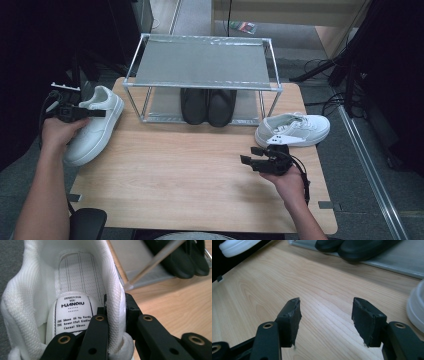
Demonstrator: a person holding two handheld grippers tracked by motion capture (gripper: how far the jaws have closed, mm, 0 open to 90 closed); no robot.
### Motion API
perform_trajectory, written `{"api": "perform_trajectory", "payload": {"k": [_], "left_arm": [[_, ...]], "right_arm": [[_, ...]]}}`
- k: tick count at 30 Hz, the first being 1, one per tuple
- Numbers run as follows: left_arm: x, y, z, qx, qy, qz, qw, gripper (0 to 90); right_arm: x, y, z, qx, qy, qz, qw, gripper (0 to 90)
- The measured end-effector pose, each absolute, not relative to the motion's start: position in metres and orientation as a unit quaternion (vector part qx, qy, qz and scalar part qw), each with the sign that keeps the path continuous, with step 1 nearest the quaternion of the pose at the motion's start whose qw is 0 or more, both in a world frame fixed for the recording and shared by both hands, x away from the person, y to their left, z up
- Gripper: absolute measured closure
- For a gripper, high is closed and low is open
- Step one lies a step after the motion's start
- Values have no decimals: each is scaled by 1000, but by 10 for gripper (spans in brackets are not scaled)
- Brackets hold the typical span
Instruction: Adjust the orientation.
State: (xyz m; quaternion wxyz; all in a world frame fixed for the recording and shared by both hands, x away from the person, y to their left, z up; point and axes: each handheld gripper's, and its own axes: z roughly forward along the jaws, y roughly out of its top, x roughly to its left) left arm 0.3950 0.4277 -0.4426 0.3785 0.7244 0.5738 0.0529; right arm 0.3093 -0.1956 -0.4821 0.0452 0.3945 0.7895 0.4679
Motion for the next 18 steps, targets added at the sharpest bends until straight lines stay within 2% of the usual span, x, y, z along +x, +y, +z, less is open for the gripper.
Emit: {"api": "perform_trajectory", "payload": {"k": [10,18], "left_arm": [[358,418,-429,729,569,45,376,847],[332,392,-425,750,551,48,363,847]], "right_arm": [[323,-177,-480,372,801,469,31,411],[328,-163,-477,346,808,476,22,416]]}}
